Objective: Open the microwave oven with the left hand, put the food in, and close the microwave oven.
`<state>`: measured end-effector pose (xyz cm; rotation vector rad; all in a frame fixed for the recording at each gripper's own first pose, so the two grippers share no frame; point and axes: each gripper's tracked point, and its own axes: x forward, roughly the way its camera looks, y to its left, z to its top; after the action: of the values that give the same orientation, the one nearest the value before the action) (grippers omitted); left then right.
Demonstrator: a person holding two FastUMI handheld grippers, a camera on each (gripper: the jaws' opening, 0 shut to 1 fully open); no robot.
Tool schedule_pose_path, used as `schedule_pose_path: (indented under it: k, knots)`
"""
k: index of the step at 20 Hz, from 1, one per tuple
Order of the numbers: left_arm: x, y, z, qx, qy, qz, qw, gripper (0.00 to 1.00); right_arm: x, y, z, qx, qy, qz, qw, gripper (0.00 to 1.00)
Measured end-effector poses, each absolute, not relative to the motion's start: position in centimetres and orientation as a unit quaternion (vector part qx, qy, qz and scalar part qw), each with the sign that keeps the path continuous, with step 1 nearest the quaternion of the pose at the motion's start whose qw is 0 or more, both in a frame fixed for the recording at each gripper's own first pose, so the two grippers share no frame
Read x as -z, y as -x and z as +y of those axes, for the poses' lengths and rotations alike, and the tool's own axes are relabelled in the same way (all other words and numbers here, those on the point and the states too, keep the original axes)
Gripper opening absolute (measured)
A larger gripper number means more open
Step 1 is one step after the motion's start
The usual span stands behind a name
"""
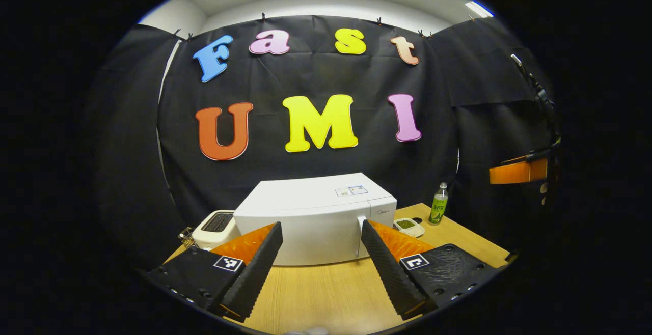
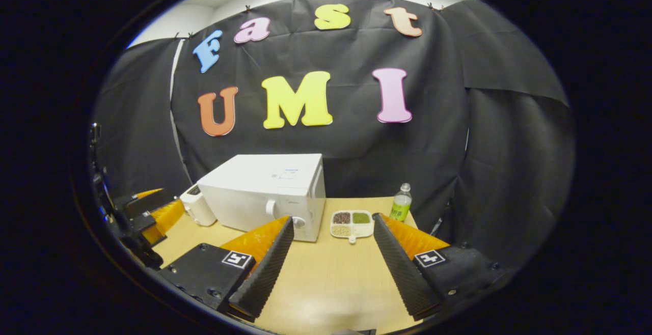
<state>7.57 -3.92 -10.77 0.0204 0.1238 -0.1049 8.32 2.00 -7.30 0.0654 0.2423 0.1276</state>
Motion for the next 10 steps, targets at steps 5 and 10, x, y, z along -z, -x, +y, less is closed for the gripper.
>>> schedule_pose_path:
  k: [5,10]
  knots:
    - [6.0,-4.7,-0.9,0.022,-0.008,0.042,0.999,0.96,6.3,-8.1,3.2,-0.063,-0.037,0.095,0.993,1.00]
    - [2.7,-2.8,1.8,0.001,-0.022,0.025,0.999,0.96,4.3,-7.6,5.0,-0.060,-0.042,0.062,0.995,0.91]
